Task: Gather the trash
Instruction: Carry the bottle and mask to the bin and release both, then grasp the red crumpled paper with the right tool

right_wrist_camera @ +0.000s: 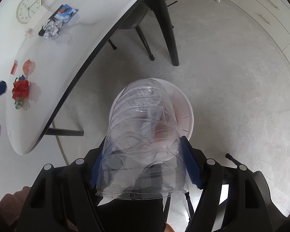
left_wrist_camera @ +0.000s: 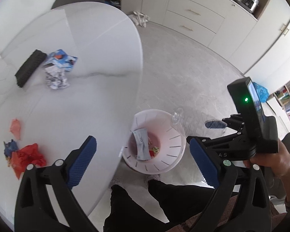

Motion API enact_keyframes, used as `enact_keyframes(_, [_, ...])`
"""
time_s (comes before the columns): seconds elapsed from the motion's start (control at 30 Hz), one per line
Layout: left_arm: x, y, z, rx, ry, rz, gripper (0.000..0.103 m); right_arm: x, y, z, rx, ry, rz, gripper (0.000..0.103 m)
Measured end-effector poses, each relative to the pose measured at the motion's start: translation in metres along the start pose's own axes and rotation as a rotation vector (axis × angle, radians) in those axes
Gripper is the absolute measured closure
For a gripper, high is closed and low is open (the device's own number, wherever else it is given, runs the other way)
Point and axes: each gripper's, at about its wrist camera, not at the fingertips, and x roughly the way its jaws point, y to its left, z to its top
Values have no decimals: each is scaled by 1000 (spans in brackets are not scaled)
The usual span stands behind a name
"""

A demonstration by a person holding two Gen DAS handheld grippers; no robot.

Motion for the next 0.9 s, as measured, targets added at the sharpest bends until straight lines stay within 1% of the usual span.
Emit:
enact_keyframes(0.03, [-5, 5, -1, -12, -7, 7, 9, 4, 4, 1, -11, 7, -1, 28])
enact_keyframes(0.07, [-10, 9, -2, -24, -12, 11, 9, 6, 7, 2, -21, 16, 2, 19])
enact_keyframes(0.1, [-12, 11, -2, -35, -17, 17, 9, 10, 11, 4, -33, 25, -4, 16])
enact_keyframes(0.13, [-17, 18, -4, -50, -24, 24, 8, 11, 14, 4, -41, 25, -10, 12])
enact_keyframes(0.23, [-24, 35, -8, -88, -37, 51, 8, 12, 24, 8, -65, 29, -18, 7])
enact_keyframes(0.37, [-32, 59, -13, -143, -49, 98, 8, 0, 35, 16, -68, 3, -22, 5])
enact_keyframes(0.47, [-44, 82, -22, -187, -65, 123, 8, -19, 44, 27, -66, -36, -17, 3])
enact_keyframes(0.57, [-55, 108, -35, -228, -76, 169, 8, -38, 55, 39, -68, -79, -4, 3])
enact_keyframes(0.73, [-66, 161, -60, -327, -79, 233, 8, -55, 89, 60, -127, -113, 0, 3])
enact_keyframes(0.9, [-71, 214, -84, -421, -95, 266, 8, -50, 130, 73, -199, -112, 0, 3])
